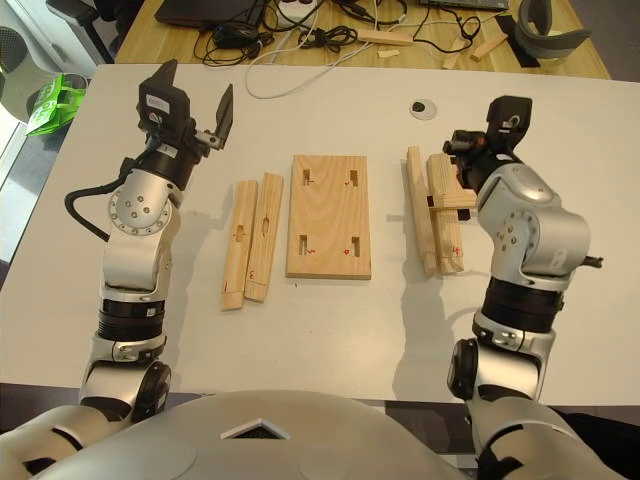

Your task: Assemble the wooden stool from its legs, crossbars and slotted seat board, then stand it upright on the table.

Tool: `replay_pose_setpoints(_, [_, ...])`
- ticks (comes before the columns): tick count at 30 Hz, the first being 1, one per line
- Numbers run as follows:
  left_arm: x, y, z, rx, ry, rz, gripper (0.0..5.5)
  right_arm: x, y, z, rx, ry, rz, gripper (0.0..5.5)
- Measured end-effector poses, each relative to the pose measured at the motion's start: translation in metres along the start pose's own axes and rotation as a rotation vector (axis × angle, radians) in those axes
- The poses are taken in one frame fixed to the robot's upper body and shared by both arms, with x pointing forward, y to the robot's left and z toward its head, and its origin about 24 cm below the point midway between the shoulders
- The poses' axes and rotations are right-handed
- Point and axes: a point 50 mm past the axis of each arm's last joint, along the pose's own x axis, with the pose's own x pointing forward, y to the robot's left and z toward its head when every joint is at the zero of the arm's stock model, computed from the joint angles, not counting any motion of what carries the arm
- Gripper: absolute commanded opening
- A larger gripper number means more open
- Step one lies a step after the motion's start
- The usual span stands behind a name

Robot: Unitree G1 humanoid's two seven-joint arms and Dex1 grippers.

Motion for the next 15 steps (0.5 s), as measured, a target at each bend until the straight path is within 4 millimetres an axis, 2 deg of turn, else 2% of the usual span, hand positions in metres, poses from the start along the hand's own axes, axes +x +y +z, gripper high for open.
replay_pose_setpoints(4, [0.0, -0.001, -0.001, -0.001, 0.002, -0.001, 3.84, 0.011, 0.008, -0.015, 0.102, 0.095, -0.042, 2.31])
replay_pose_setpoints(9, [-0.001, -0.001, -0.003, -0.003, 0.009, -0.001, 3.84, 0.015, 0.029, -0.031, 0.227, 0.184, -0.042, 3.16])
replay_pose_setpoints(15, [-0.003, -0.003, -0.006, -0.009, 0.019, -0.003, 3.84, 0.018, 0.025, -0.043, 0.299, 0.249, -0.115, 3.16])
